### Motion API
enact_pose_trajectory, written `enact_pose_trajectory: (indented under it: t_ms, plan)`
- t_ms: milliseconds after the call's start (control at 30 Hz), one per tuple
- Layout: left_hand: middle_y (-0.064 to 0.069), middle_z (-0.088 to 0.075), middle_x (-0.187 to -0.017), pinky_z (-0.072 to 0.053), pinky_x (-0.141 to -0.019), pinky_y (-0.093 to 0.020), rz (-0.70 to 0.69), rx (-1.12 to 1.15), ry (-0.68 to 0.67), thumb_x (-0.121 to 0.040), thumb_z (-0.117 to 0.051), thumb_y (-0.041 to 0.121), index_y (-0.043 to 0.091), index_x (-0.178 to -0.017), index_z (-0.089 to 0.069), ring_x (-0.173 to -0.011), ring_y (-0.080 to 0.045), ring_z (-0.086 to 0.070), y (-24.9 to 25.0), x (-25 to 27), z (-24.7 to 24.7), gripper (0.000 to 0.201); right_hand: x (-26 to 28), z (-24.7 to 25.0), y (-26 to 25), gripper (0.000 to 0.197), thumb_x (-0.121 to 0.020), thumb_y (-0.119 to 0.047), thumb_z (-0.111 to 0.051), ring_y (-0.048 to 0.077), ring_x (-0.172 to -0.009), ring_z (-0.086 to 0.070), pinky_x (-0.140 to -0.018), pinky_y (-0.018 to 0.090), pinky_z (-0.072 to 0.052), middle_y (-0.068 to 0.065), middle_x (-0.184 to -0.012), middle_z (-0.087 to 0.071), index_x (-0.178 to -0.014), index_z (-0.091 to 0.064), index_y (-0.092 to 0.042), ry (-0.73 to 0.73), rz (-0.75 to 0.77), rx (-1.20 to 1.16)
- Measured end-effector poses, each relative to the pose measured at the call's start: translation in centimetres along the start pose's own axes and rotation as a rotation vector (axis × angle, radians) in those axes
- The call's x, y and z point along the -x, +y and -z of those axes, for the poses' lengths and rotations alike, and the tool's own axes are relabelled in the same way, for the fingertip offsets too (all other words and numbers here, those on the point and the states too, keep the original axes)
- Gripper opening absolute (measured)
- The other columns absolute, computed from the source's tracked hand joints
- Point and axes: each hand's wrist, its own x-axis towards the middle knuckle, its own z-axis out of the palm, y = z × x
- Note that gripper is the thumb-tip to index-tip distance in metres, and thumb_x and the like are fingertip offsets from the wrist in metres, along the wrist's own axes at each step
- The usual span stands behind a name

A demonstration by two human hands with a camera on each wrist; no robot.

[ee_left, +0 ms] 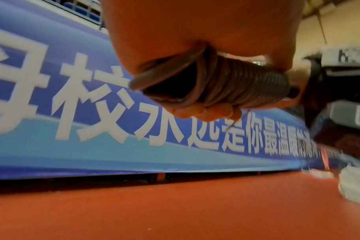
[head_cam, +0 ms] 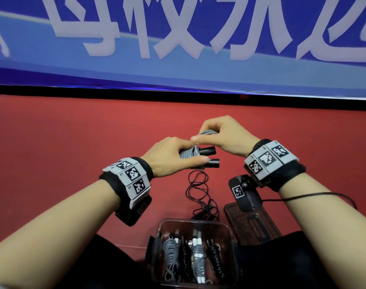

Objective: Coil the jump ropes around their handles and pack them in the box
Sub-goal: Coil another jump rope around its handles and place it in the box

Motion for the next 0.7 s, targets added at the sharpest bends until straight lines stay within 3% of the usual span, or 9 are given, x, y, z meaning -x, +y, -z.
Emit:
enact_pose_trajectory:
  t_ms: [100, 167, 200, 267, 367, 467, 567, 700]
  plan:
    - [-0.006, -0.065, -0.067, -0.038, -0.044, -0.023, 0.003, 0.401, 0.048, -0.089, -0.061, 0.050, 0.019, -0.097, -0.061, -0.047, -0.012, -0.050, 1.2, -0.2, 0.1, 0.032, -0.3, -0.6, 1.0, 0.027, -0.087, -0.034, -0.068, 0.016, -0.061, -0.051, -0.060, 0.026, -0.041, 0.002, -0.065, -0.057, -0.063, -0.069, -0.020, 0.009, -0.143, -0.447]
    - [-0.007, -0.065, -0.067, -0.035, -0.041, -0.021, 0.025, 0.527, 0.085, -0.087, -0.057, 0.048, 0.021, -0.095, -0.057, -0.047, -0.017, -0.051, 1.7, -0.5, 0.1, 0.028, -0.6, -1.5, 1.2, 0.027, -0.086, -0.043, -0.067, 0.027, -0.070, -0.048, -0.066, 0.030, -0.042, 0.016, -0.079, -0.053, -0.072, -0.072, -0.020, 0.014, -0.225, -0.654]
    - [-0.007, -0.065, -0.068, -0.035, -0.042, -0.022, 0.033, 0.570, 0.109, -0.086, -0.055, 0.049, 0.022, -0.093, -0.056, -0.047, -0.019, -0.051, 1.8, -0.6, 0.1, 0.028, -0.7, -1.9, 1.2, 0.028, -0.086, -0.046, -0.066, 0.028, -0.069, -0.043, -0.062, 0.030, -0.040, 0.017, -0.081, -0.047, -0.077, -0.072, -0.021, 0.031, -0.259, -0.684]
    - [-0.006, -0.065, -0.067, -0.034, -0.045, -0.025, 0.053, 0.650, 0.170, -0.085, -0.053, 0.050, 0.021, -0.093, -0.057, -0.047, -0.021, -0.052, 1.7, -1.0, 0.1, 0.030, -0.8, -2.5, 0.8, 0.022, -0.094, -0.035, -0.057, 0.018, -0.055, -0.034, -0.051, 0.021, -0.033, 0.008, -0.068, -0.039, -0.079, -0.066, -0.021, 0.072, -0.300, -0.654]
    - [-0.005, -0.065, -0.066, -0.034, -0.046, -0.025, 0.102, 0.762, 0.263, -0.084, -0.052, 0.051, 0.020, -0.103, -0.057, -0.046, -0.020, -0.052, 1.4, -1.4, 0.2, 0.037, -0.9, -3.2, 0.1, 0.027, -0.100, -0.023, -0.038, 0.007, -0.042, -0.024, -0.046, 0.022, -0.029, -0.004, -0.056, -0.029, -0.077, -0.049, -0.016, 0.053, -0.346, -0.579]
    - [-0.006, -0.065, -0.069, -0.037, -0.044, -0.023, 0.138, 0.838, 0.293, -0.083, -0.051, 0.054, 0.017, -0.106, -0.058, -0.046, -0.021, -0.052, 1.1, -1.8, 0.3, 0.044, -1.0, -4.0, -0.3, 0.043, -0.103, -0.034, -0.031, 0.007, -0.037, -0.023, -0.039, 0.019, -0.029, -0.004, -0.052, -0.027, -0.069, -0.046, -0.015, 0.047, -0.394, -0.595]
    - [-0.008, -0.061, -0.072, -0.038, -0.039, -0.020, 0.183, 0.961, 0.242, -0.083, -0.048, 0.059, 0.013, -0.103, -0.058, -0.044, -0.019, -0.050, 0.9, -2.1, 0.5, 0.052, -0.9, -4.6, -0.7, 0.049, -0.102, -0.049, -0.032, 0.008, -0.037, -0.023, -0.038, 0.019, -0.026, -0.007, -0.047, -0.027, -0.065, -0.044, -0.019, 0.032, -0.466, -0.648]
    - [-0.007, -0.053, -0.071, -0.037, -0.037, -0.019, 0.232, 1.106, 0.200, -0.082, -0.048, 0.064, 0.012, -0.112, -0.060, -0.044, -0.014, -0.048, 0.7, -2.1, 0.5, 0.061, -1.2, -5.5, -1.1, 0.053, -0.101, -0.052, -0.032, 0.010, -0.036, -0.027, -0.040, 0.022, -0.028, -0.009, -0.041, -0.031, -0.060, -0.039, -0.019, 0.063, -0.482, -0.566]
